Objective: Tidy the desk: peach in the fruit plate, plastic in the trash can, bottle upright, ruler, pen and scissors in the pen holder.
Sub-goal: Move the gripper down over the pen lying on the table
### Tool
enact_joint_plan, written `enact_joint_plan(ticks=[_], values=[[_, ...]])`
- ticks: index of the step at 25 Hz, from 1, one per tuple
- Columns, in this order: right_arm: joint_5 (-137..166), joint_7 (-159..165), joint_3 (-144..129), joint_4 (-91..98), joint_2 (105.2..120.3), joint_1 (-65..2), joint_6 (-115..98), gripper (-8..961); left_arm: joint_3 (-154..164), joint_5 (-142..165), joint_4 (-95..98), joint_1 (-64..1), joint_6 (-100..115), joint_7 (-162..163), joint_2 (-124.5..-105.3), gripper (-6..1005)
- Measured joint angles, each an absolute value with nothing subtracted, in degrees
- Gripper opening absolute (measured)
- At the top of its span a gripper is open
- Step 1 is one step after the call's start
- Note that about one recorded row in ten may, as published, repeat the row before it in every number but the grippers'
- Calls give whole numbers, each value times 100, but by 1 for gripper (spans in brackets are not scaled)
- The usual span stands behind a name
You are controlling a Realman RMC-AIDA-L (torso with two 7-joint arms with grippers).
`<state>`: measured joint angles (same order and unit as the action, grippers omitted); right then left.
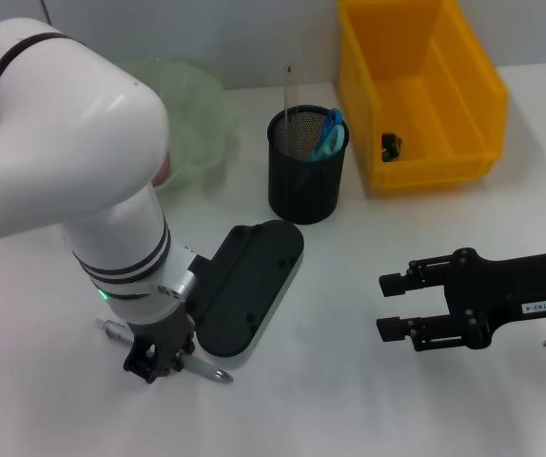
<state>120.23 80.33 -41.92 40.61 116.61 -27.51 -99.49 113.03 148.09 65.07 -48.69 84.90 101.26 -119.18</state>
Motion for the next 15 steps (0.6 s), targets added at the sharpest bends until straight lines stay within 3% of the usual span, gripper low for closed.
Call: enact_joint_plan(ticks=[15], values=[[12023, 8033, -4192, 4043, 11663, -2768, -9949, 628, 11353, 14810, 6413, -4866, 8418, 10164, -11918, 179]])
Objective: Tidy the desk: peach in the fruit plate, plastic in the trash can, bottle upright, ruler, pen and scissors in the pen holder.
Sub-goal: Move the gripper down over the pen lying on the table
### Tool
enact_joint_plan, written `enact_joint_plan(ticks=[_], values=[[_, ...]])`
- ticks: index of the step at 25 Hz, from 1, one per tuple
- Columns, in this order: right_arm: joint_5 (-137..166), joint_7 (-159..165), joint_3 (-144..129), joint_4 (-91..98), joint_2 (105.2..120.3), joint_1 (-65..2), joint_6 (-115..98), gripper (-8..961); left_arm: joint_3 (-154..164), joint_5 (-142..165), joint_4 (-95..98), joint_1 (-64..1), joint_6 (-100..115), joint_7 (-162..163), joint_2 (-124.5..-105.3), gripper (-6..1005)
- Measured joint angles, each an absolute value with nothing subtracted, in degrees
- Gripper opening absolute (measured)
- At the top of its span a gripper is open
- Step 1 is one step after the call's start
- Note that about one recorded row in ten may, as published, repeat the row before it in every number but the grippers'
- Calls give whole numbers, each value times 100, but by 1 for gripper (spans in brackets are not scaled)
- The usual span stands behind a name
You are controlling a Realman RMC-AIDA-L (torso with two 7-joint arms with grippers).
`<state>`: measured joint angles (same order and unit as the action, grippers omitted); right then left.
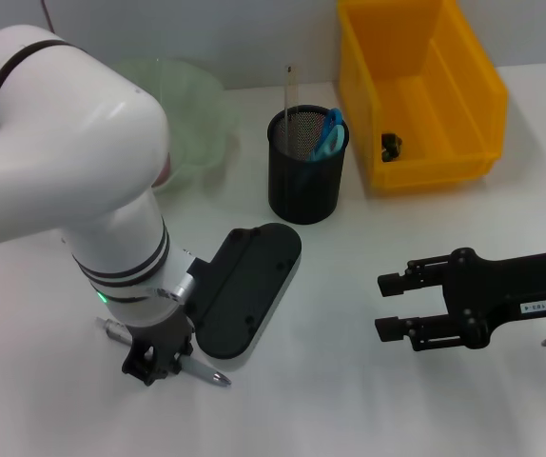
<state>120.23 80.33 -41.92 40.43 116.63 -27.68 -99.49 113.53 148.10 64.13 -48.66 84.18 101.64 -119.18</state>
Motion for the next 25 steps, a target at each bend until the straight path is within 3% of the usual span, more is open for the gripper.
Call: enact_joint_plan(ticks=[16, 25], values=[[12016, 8033, -4192, 4033, 11679, -2777, -9949, 626, 11372, 14832, 6409, -4866, 8432, 10270, -11918, 219], [12014, 8033, -4192, 4034, 11681, -2764, -9949, 625, 11279, 14765, 6456, -4809, 8435, 10197, -11918, 191]])
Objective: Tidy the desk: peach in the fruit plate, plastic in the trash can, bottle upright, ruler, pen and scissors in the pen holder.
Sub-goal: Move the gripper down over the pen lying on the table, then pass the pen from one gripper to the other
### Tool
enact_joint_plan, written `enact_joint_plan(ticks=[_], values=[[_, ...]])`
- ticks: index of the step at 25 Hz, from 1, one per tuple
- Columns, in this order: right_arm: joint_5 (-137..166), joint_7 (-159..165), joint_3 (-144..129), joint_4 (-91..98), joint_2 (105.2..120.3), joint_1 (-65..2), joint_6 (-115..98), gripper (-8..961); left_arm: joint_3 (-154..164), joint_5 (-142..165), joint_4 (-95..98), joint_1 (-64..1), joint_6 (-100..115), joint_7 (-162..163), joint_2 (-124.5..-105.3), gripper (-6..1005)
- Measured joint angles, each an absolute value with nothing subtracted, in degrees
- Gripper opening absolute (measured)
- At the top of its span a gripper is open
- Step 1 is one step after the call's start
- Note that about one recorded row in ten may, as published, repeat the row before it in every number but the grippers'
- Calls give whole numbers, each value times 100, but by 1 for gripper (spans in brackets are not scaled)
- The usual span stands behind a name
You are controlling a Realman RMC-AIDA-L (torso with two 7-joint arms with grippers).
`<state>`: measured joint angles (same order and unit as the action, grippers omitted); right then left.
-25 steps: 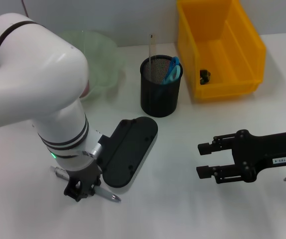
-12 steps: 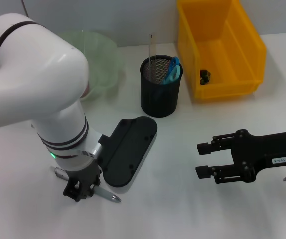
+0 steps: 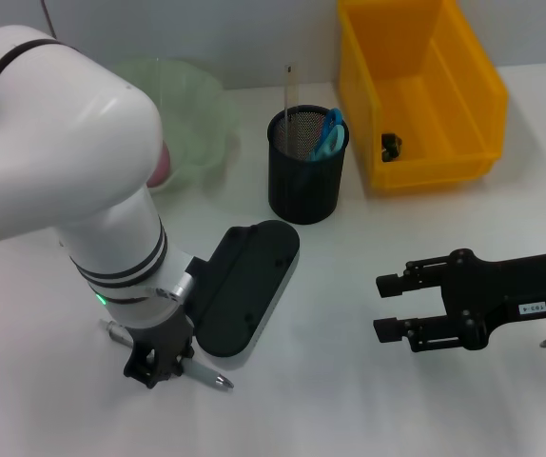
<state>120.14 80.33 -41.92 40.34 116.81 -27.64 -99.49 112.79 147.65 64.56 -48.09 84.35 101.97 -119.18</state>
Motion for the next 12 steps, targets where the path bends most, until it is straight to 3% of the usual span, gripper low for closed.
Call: enact_joint_plan(ticks=[8, 12], values=[[12014, 8032, -4192, 4042, 11681, -2744, -9949, 625, 11101, 14733, 6587, -4764, 8567, 10261, -11918, 138], [12007, 8030, -4187, 4085, 11674, -2740, -9970, 624, 9559, 14226, 6969, -4761, 9610, 10155, -11889, 138]])
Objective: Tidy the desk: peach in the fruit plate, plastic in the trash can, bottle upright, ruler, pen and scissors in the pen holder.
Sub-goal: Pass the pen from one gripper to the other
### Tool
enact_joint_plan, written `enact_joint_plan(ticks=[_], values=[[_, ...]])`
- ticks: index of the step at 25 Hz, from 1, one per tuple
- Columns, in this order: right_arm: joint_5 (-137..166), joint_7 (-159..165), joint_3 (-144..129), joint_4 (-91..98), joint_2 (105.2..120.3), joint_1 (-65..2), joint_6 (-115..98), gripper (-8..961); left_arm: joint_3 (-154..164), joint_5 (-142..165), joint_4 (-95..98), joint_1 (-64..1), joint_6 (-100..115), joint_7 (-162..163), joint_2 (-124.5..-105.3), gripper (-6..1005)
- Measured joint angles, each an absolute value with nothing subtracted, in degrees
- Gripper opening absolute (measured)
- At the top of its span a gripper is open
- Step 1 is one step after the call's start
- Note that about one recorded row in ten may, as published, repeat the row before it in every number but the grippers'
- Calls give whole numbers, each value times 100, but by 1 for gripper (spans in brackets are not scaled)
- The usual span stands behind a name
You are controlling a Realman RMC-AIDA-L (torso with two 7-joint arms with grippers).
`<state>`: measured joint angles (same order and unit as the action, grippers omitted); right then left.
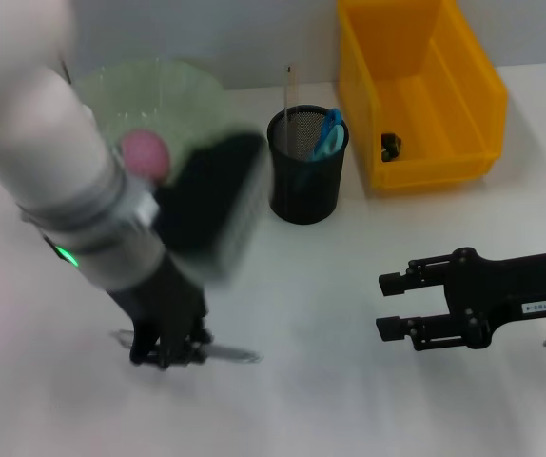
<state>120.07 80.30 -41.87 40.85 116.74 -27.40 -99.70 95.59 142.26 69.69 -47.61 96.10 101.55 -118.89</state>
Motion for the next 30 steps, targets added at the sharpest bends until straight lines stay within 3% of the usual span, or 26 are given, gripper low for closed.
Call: enact_joint_plan(ticks=[4, 9, 19, 30], values=[[11991, 8009, -4160, 4105, 11627, -2741, -9991, 624, 6359, 13179, 6937, -4847, 11062, 9890, -11819, 138], [11989, 7816, -4157, 4158, 11611, -2738, -10012, 624, 4663, 12522, 6645, -4639, 11191, 10734, -11781, 138], [11977, 7038, -4157, 4244, 11633, -2776, -10032, 623, 3375, 11694, 4921, -4562, 10434, 13172, -11501, 138], [11723, 4826, -3844, 4360, 11906, -2727, -9839, 622, 3446, 11700, 4780, -4235, 9950, 14811, -11767, 138]])
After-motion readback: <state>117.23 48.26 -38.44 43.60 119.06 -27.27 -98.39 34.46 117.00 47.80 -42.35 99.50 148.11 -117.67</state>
